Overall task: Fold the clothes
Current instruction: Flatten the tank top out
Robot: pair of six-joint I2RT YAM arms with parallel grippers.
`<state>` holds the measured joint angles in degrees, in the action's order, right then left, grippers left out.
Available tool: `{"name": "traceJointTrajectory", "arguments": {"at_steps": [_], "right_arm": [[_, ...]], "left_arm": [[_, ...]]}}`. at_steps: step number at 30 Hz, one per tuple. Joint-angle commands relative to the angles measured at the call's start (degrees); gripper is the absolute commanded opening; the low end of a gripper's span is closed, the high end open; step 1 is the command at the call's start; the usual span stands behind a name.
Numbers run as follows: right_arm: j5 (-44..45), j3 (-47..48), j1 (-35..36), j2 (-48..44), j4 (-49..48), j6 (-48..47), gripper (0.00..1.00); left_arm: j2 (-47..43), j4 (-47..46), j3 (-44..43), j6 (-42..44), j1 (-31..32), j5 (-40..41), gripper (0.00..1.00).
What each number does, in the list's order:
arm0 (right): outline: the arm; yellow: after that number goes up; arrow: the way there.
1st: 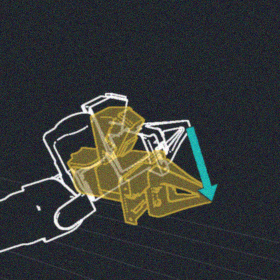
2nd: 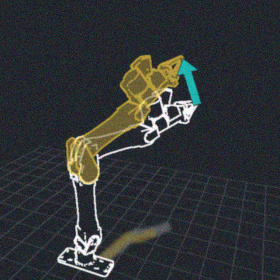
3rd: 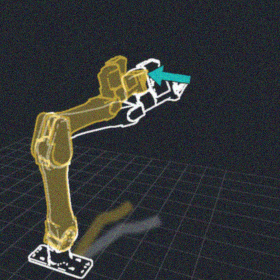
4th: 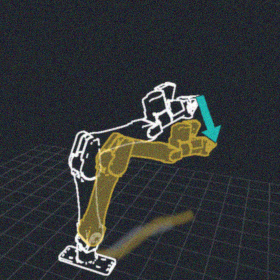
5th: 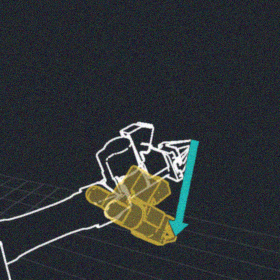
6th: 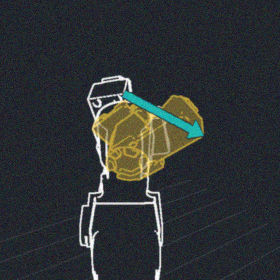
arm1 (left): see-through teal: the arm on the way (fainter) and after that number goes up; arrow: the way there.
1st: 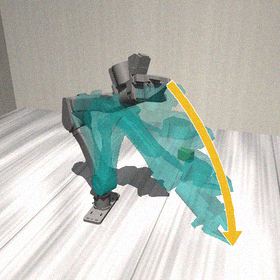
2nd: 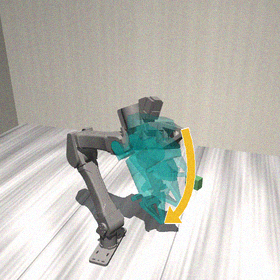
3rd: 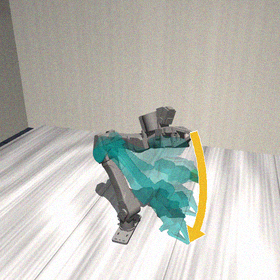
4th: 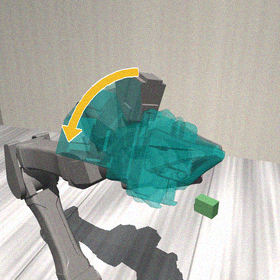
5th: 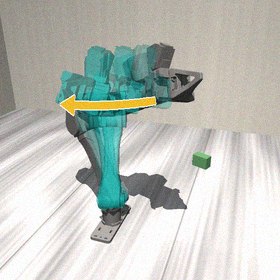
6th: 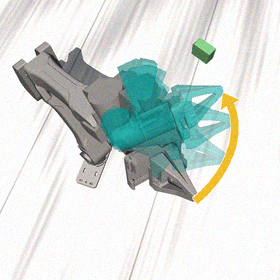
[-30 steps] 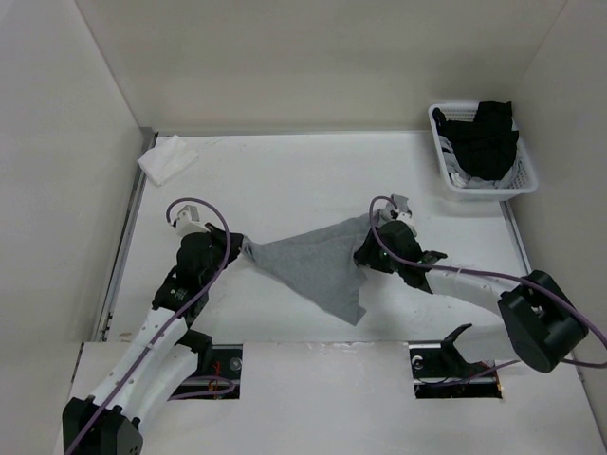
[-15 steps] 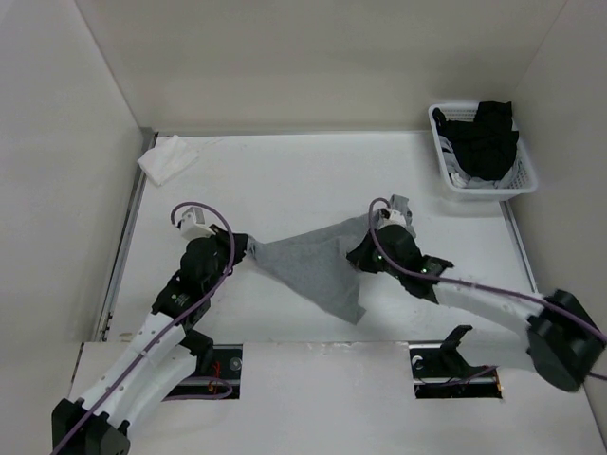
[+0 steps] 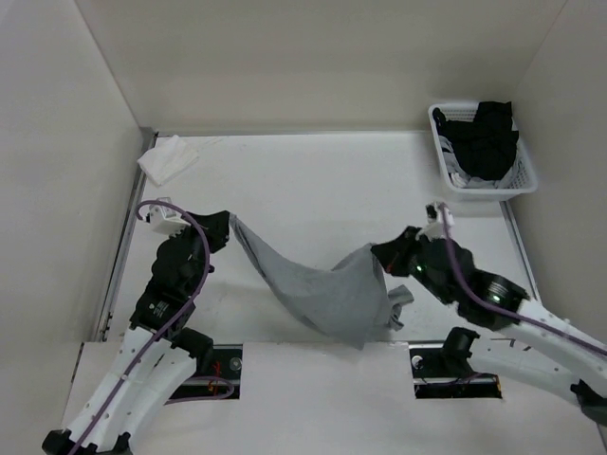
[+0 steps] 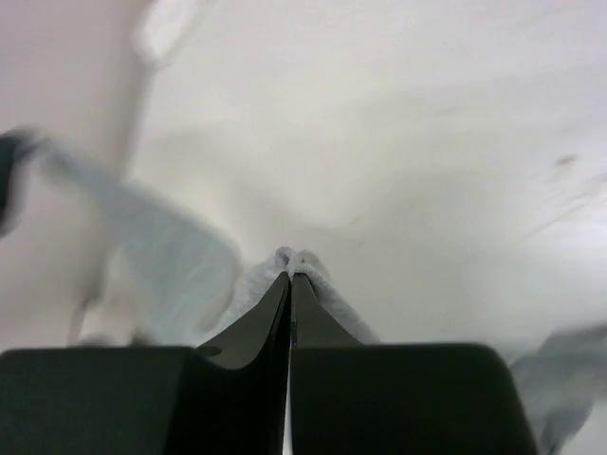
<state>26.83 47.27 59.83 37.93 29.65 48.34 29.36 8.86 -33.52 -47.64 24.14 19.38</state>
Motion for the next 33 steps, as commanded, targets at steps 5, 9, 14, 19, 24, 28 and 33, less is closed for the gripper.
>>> {"name": "traceJointTrajectory", "arguments": {"at_steps": [5,9,14,19,24,28,33], "right_arm": [[-20.49,1.31,-30.77,36.71,-27.44,-10.62,0.01],[-21.55,14.92,-33.33,53.95,-27.81,-14.58,0.01],[-20.24,26.39,-35.88,60.96,-23.93,-16.08,0.31],[-18.04,7.62,-28.52,43.31,-29.2,-15.21,0.31],[-16.64,-12.78,-13.77,26.52,-31.66,-3.98,0.0],[-12.07,-20.27,-6.89,21.22,-32.46,3.42,0.1],[-11.28,-21.78,-5.21,23.67,-34.04,5.8,0.25]], "left_arm": [[5.26,-2.97,-0.24,1.93,-4.94,0.4,0.01],[7.72,-4.03,1.61,1.23,-4.5,0.31,0.01],[7.99,-3.77,4.24,0.53,-5.28,-0.48,0.01],[6.23,-2.71,7.15,0.0,-6.7,-3.11,0.01],[3.86,-0.78,10.4,0.0,-6.87,-5.57,0.01],[2.8,-0.51,11.46,0.35,-7.05,-6.89,0.01],[2.8,-1.22,11.81,-0.09,-6.61,-8.04,0.01]]}}
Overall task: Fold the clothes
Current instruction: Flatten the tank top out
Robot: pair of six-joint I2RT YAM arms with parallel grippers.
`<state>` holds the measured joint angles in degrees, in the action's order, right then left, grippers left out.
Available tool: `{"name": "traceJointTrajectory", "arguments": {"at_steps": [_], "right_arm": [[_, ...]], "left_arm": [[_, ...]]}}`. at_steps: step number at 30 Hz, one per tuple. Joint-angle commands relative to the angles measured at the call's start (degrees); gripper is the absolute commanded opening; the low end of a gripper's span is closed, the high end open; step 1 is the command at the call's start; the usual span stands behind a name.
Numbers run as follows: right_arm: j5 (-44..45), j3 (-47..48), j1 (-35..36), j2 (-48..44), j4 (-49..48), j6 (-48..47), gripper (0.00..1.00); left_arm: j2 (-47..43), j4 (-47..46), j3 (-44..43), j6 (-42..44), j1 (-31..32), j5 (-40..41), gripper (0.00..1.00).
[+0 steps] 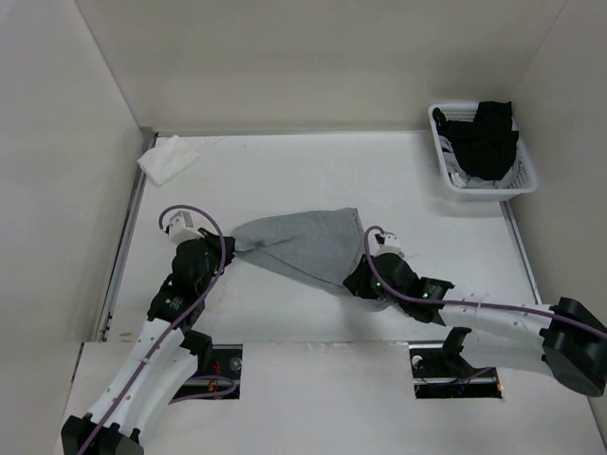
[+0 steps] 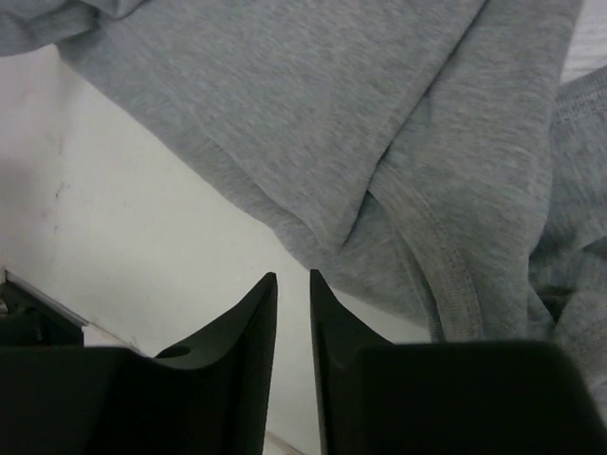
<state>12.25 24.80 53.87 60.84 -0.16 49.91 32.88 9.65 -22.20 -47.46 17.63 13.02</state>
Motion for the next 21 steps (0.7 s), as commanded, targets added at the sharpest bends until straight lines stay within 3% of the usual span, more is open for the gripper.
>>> {"name": "traceJointTrajectory", "arguments": {"at_steps": [1,6,21], "right_arm": [[3.39,0.6,0.76,1.21,-4.4,4.32,0.27],[2.6,0.6,-0.47,4.54,-6.87,4.93,0.35],[3.92,2.18,-1.27,11.75,-7.22,7.04,0.34]], "left_arm": [[-1.06,-2.0,0.49,-0.26,0.08,-1.68,0.01],[-1.86,-1.65,0.84,-0.35,0.34,-1.68,0.01],[-2.03,-1.83,1.01,-0.44,0.78,-1.68,0.01]]}}
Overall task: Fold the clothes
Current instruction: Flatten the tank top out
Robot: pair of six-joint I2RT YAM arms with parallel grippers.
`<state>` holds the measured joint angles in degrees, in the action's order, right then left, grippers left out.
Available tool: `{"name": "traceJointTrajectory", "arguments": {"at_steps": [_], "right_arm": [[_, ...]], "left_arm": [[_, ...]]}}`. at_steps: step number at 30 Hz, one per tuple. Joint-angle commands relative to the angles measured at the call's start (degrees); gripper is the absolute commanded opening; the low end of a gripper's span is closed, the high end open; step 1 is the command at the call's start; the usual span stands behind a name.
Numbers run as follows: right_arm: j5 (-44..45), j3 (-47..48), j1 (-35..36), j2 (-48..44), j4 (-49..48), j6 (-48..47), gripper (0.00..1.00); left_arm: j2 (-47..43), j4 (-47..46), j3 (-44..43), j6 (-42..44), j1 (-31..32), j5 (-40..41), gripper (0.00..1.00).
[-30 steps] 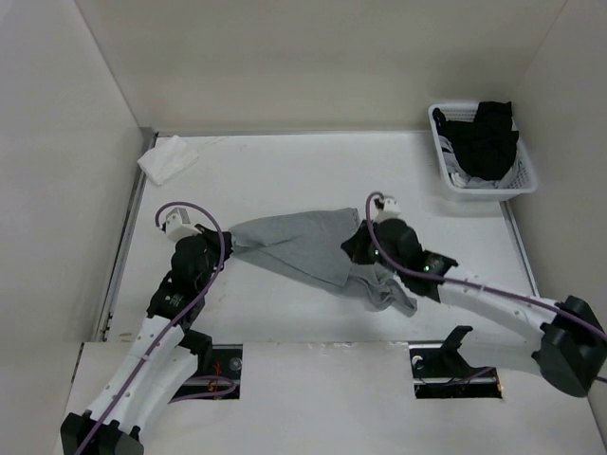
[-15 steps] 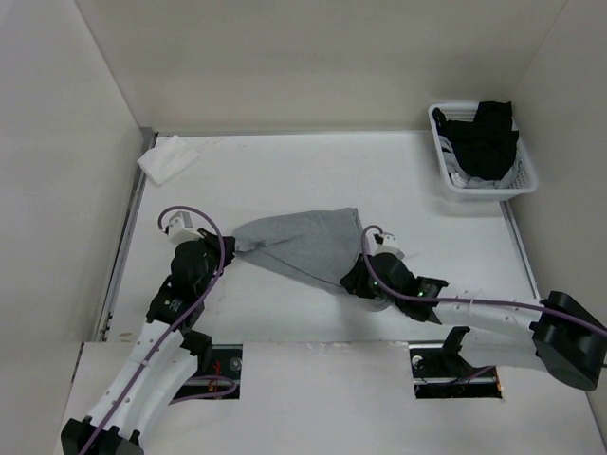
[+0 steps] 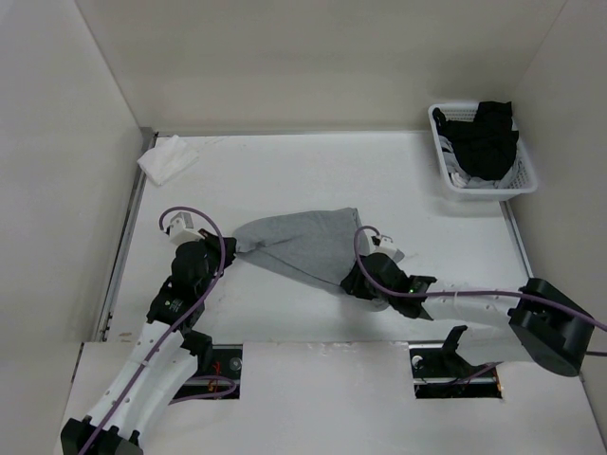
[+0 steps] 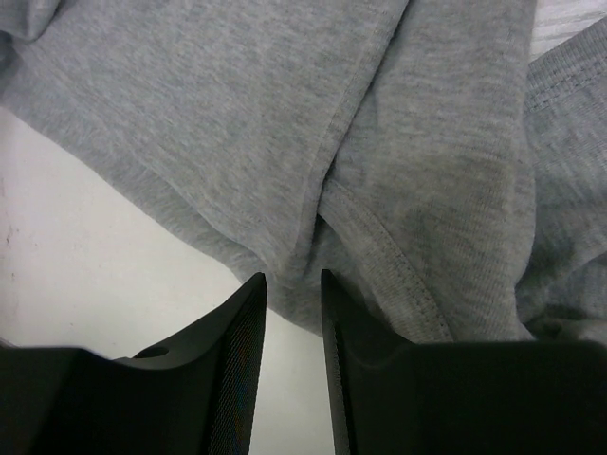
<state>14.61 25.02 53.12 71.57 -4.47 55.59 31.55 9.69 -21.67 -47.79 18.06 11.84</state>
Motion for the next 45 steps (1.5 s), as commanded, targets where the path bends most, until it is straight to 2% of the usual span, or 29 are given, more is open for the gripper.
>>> {"name": "traceJointTrajectory", "arguments": {"at_steps": [1,7,13,19,24,25,29,32,35,38,41,45], "right_arm": [[1.56,2.05,-0.52,1.46,-3.26,1.36,0.34],[1.47,2.41,-0.87,2.87,-5.37,1.36,0.22],[1.82,2.85,-1.22,3.05,-5.99,1.01,0.32],[1.47,3.55,-1.58,4.63,-6.34,0.74,0.2],[1.21,3.55,-2.1,5.25,-5.64,0.74,0.26],[1.12,3.46,-2.1,5.07,-5.64,0.74,0.23],[1.65,3.11,-1.84,1.75,-5.11,0.66,0.02],[3.57,5.38,-0.88,-8.16,0.31,-1.53,0.0],[9.27,12.48,1.58,-21.43,12.6,-5.65,0.0],[15.6,25.03,3.52,-30.41,23.95,-12.85,0.0],[20.18,41.55,5.27,-31.58,30.47,-21.64,0.0],[27.11,62.46,9.83,-26.94,33.21,-32.97,0.0]], "left_arm": [[-0.61,-1.96,0.49,-0.11,0.35,-0.5,0.01],[-0.44,-2.05,0.75,-0.29,0.43,-0.5,0.01],[-0.35,-2.05,1.02,-0.29,0.61,-0.5,0.01],[-0.35,-1.96,1.1,-0.55,0.7,-0.5,0.01],[-0.7,-1.61,1.02,-0.55,0.7,-0.5,0.01],[-0.79,-1.61,0.93,-0.55,0.7,-0.41,0.01],[-0.7,-1.7,0.06,-0.72,0.52,-0.41,0.01],[-1.75,-1.7,-3.1,-0.99,-0.18,-0.15,0.01],[-3.16,-1.96,-8.63,-1.86,-0.44,0.38,0.01],[-3.95,-2.48,-15.83,-3.53,-0.01,1.26,0.01],[-3.43,-3.54,-25.4,-3.45,0.52,3.01,0.01],[-1.93,-4.42,-40.25,0.14,-0.53,5.73,0.01]]}}
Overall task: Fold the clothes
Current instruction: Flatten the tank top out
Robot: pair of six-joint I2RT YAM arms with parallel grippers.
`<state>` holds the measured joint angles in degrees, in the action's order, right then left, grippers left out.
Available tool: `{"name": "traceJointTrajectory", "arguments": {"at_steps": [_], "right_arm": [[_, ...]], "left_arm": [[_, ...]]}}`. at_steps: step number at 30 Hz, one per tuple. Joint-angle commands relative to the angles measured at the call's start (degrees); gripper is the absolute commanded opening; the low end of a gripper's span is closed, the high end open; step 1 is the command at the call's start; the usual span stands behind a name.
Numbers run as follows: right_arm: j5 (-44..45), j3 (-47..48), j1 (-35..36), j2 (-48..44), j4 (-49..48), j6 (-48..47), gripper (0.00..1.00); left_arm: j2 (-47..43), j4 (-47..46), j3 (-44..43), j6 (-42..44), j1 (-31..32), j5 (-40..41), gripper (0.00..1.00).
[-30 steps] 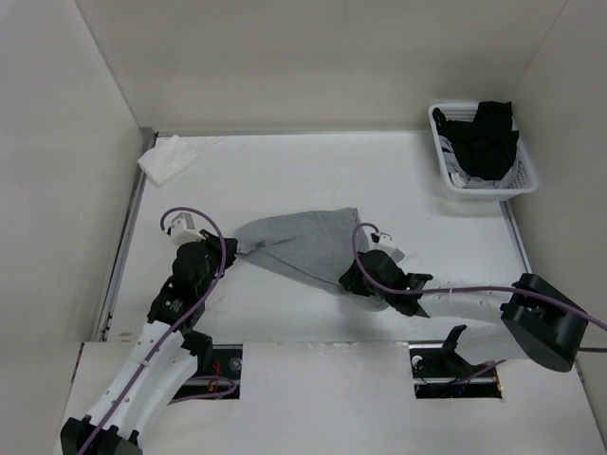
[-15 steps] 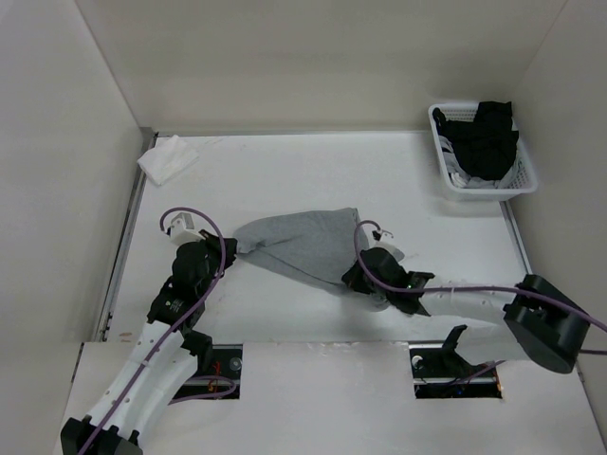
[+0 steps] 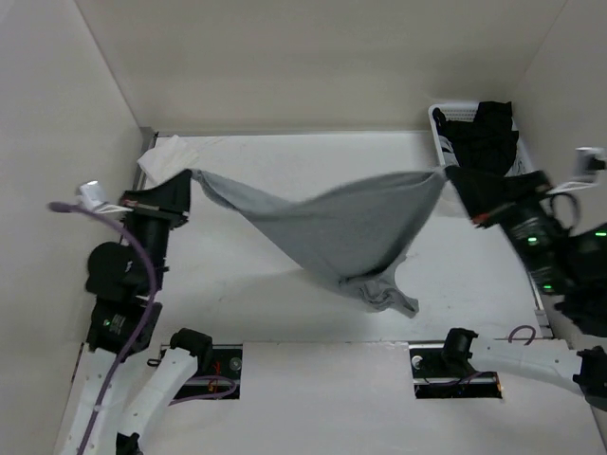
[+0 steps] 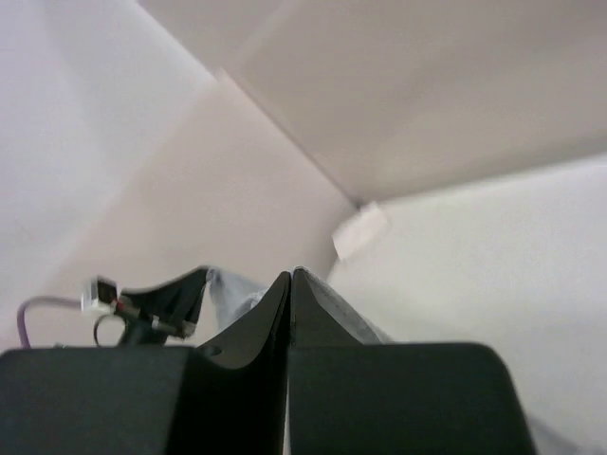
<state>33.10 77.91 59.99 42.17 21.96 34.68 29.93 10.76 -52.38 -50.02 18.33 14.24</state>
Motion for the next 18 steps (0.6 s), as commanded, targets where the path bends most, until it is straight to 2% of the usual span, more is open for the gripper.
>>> {"name": "traceJointTrajectory", "arguments": {"at_steps": [1,7,10,12,16,18], "right_arm": [[10.04,13.02,4.29,3.52,6.7,-14.18,0.0],[22.42,34.56,19.22,11.96,2.23,-31.22,0.0],[26.65,38.28,25.2,14.6,-4.97,-40.45,0.0],[28.15,37.85,27.94,15.74,-9.54,-45.11,0.0],[27.72,33.55,26.82,18.29,-15.18,-49.0,0.0],[24.4,30.65,19.98,20.22,-14.84,-47.34,0.0]], "left_arm": [[0.03,-5.58,-13.32,3.51,-1.23,4.12,0.01],[3.72,-4.35,-31.0,6.51,-3.34,3.52,0.01],[5.22,-2.51,-35.94,6.86,-4.4,2.64,0.01],[5.4,-2.33,-35.52,7.22,-4.75,2.81,0.01],[6.62,-2.94,-29.03,7.83,-4.75,5.0,0.01],[8.46,-3.64,-24.9,8.36,-4.84,6.32,0.01]]}}
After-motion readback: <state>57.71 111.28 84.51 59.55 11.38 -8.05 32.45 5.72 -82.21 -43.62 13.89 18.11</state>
